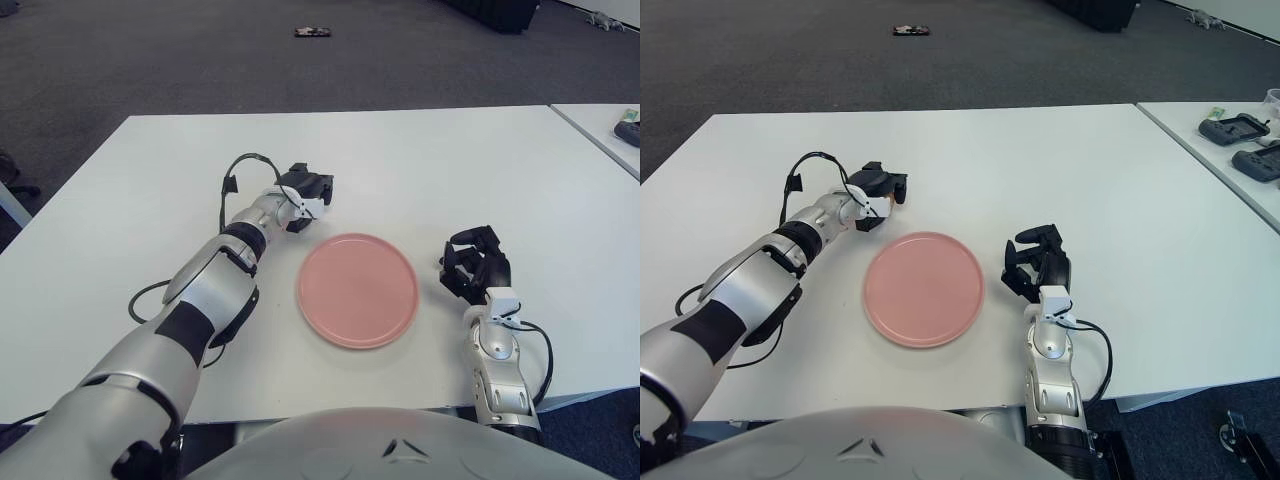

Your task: Put the apple into the plate.

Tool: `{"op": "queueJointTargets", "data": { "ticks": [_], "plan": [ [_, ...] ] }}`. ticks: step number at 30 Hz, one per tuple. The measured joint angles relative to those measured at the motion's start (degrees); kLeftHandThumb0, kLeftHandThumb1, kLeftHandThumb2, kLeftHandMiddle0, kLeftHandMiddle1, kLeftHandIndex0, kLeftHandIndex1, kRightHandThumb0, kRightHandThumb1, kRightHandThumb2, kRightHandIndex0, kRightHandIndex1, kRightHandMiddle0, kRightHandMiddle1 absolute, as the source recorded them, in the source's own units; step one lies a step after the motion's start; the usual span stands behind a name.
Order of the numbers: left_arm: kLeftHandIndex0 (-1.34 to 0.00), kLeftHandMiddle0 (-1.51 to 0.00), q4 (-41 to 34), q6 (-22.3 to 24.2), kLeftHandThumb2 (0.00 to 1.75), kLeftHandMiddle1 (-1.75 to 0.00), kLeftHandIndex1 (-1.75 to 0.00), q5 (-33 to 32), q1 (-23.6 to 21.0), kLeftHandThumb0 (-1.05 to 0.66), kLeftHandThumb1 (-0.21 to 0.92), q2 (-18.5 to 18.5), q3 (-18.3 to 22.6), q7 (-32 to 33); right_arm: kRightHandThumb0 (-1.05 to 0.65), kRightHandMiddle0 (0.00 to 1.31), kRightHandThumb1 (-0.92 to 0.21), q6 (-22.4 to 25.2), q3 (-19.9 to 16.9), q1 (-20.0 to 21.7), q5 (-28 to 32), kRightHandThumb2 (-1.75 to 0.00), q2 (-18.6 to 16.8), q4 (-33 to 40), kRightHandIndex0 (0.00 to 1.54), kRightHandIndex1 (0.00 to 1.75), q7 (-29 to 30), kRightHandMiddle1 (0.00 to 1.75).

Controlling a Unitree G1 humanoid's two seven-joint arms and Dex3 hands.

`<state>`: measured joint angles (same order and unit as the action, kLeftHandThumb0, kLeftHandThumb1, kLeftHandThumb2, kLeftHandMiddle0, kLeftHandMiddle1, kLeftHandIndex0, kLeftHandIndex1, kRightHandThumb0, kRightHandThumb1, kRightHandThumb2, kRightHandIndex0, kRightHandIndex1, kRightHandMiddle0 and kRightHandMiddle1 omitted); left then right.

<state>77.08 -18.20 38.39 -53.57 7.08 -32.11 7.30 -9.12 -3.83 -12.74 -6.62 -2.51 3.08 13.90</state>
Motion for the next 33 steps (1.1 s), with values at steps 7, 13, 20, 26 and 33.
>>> {"op": "queueJointTargets", "data": {
  "ticks": [7,13,20,26,33],
  "plan": [
    [-0.68,-0.98,0.0,0.4,1.71,-1.55,-1.75,-1.5,0.0,0.00,-0.09,0.0,1.6,-0.9,-0.38,0.34,-0.68,-0.6,-0.1,0.1,0.0,-0.86,0.1,-0.6,0.55,1.59,0.0,1.75],
    [-0.68,-0.98,0.0,0.7,1.73,-1.59,-1.75,-4.3,0.1,0.00,-0.09,0.1,4.7,-3.2,-0.38,0.35,-0.67,-1.7,-0.4,0.3,0.0,-0.88,0.2,-1.3,0.55,1.59,0.0,1.75],
    [-0.69,-0.97,-0.1,1.6,1.74,-1.62,-1.75,-10.9,0.1,0.00,-0.10,0.1,11.2,-9.2,-0.39,0.35,-0.66,-1.9,-0.8,0.5,0.3,-0.89,0.1,-1.5,0.57,1.58,0.0,1.75],
    [-0.69,-0.96,-0.3,1.3,1.75,-1.63,-1.75,-16.0,0.1,0.00,-0.10,0.0,16.2,-14.4,-0.39,0.35,-0.66,-1.5,-0.8,0.5,0.4,-0.89,-0.2,-1.5,0.58,1.56,0.0,1.75],
    [-0.70,-0.96,-0.8,0.2,1.75,-1.63,-1.75,-22.1,0.2,0.00,-0.10,0.0,22.0,-20.5,-0.39,0.35,-0.66,-0.9,-0.8,0.5,0.3,-0.89,-0.4,-1.4,0.58,1.56,0.2,1.75]
  ]
}}
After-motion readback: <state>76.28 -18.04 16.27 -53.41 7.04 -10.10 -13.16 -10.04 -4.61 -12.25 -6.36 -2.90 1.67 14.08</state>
